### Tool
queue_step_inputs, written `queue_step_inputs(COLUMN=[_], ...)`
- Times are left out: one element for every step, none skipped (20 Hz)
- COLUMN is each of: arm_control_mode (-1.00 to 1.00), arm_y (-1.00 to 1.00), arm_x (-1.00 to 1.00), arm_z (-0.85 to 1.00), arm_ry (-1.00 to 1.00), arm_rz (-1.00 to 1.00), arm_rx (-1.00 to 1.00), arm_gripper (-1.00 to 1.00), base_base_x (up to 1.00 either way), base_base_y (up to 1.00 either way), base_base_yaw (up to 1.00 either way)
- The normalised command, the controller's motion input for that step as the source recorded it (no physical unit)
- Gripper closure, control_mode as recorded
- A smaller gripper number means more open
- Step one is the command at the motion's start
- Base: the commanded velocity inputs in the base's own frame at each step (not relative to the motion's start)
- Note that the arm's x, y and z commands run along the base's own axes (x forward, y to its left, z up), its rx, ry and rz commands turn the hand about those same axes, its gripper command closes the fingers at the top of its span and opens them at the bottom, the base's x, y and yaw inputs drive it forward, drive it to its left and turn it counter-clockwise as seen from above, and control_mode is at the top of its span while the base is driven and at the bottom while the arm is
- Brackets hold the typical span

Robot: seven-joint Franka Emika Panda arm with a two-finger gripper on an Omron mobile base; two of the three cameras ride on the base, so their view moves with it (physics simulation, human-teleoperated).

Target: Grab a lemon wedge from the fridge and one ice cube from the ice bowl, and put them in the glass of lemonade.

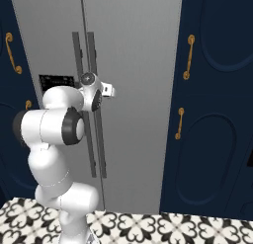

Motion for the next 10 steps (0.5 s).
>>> queue_step_inputs(arm_control_mode=[-1.00, -1.00, -1.00, -1.00, -1.00, -1.00, -1.00, -1.00, -1.00, -1.00], arm_y=[-0.33, -0.17, -0.04, -0.04, 0.00, 0.00, 0.00, 0.00, 0.00, 0.00], arm_x=[0.08, 0.16, 0.24, 0.29, 0.39, 0.51, 0.61, 0.44, 0.18, 0.21], arm_z=[0.00, 0.00, 0.00, -0.03, -0.14, -0.20, -0.33, -0.38, -0.14, 0.00], arm_ry=[0.00, 0.00, 0.00, 0.00, 0.00, 0.00, 0.00, 0.00, 0.00, 0.00], arm_rz=[-0.07, -0.05, -0.03, -0.01, 0.00, 0.00, 0.00, 0.00, 0.00, 0.00], arm_rx=[0.01, 0.00, 0.00, 0.00, 0.00, 0.00, 0.00, 0.00, 0.01, 0.00], arm_gripper=[-1.00, -1.00, -1.00, -1.00, -1.00, -1.00, -1.00, -1.00, -1.00, -1.00], base_base_x=[0.00, 0.00, 0.00, 0.00, 0.00, 0.00, 0.00, 0.00, 0.00, 0.00], base_base_y=[0.00, 0.00, 0.00, 0.00, 0.00, 0.00, 0.00, 0.00, 0.00, 0.00], base_base_yaw=[0.00, 0.00, 0.00, 0.00, 0.00, 0.00, 0.00, 0.00, 0.00, 0.00])
